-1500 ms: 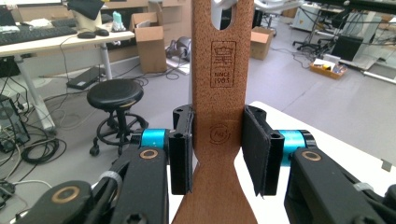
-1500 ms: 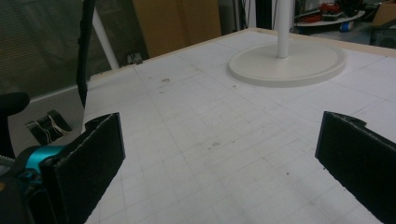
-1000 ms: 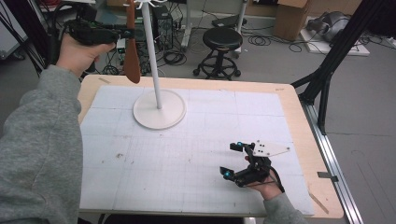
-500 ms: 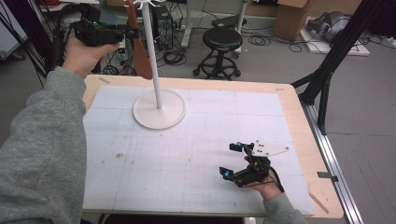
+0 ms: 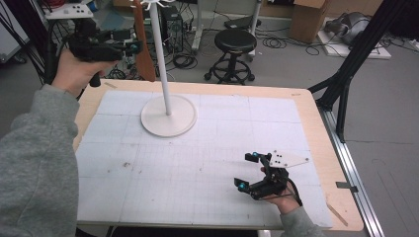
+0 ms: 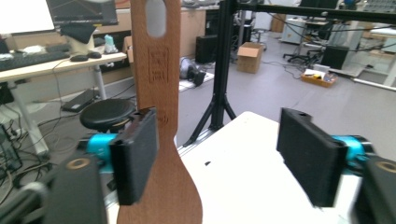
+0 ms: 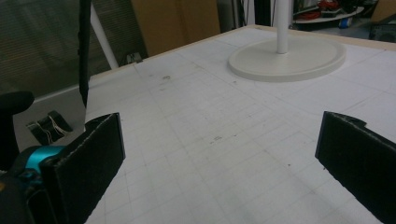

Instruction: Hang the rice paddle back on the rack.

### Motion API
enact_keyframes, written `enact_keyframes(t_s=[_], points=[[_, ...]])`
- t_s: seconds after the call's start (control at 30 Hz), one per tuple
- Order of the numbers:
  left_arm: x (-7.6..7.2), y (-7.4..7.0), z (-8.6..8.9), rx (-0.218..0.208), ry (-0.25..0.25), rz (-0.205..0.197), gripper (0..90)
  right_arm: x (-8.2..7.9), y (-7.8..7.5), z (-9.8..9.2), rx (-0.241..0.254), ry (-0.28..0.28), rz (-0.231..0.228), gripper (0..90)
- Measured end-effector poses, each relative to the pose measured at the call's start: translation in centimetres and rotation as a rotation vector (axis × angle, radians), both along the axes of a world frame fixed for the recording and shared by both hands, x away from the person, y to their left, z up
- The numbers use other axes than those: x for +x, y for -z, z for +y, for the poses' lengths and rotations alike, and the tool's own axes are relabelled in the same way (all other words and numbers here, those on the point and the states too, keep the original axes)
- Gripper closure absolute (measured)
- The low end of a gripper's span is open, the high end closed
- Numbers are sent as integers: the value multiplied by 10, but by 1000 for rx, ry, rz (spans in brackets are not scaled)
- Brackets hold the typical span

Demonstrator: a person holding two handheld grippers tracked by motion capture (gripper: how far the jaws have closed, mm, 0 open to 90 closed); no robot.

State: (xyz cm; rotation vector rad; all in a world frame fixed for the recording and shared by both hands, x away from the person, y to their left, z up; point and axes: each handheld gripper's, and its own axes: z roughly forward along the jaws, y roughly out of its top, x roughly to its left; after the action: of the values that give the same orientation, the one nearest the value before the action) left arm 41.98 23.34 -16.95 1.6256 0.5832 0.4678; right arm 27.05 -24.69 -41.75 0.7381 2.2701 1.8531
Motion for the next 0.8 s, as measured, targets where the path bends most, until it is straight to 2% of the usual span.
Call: enact_keyframes(t_s=[0.07, 0.13, 0.23, 0.33, 0.5, 0.63, 0.8], points=[[-6, 3, 3, -21, -1, -17, 163, 0, 0, 0, -3, 2, 3, 0], [-10, 7, 5, -39, 7, -25, 126, -1, 1, 0, -9, 5, 6, 0], [-13, 15, 7, -25, -1, -5, 64, 0, 1, 1, -19, 5, 6, 0], [-18, 23, 9, -13, 10, 17, 64, -1, 1, 2, -28, 11, 3, 0], [-28, 32, 13, -24, 16, 23, 48, -1, 1, 0, -29, 33, -19, 0], [-33, 36, 18, -38, 61, 56, 17, -1, 1, -1, -22, 37, -16, 0], [-43, 43, 22, -38, 57, 37, 17, 0, 1, 1, -28, 27, -18, 0]])
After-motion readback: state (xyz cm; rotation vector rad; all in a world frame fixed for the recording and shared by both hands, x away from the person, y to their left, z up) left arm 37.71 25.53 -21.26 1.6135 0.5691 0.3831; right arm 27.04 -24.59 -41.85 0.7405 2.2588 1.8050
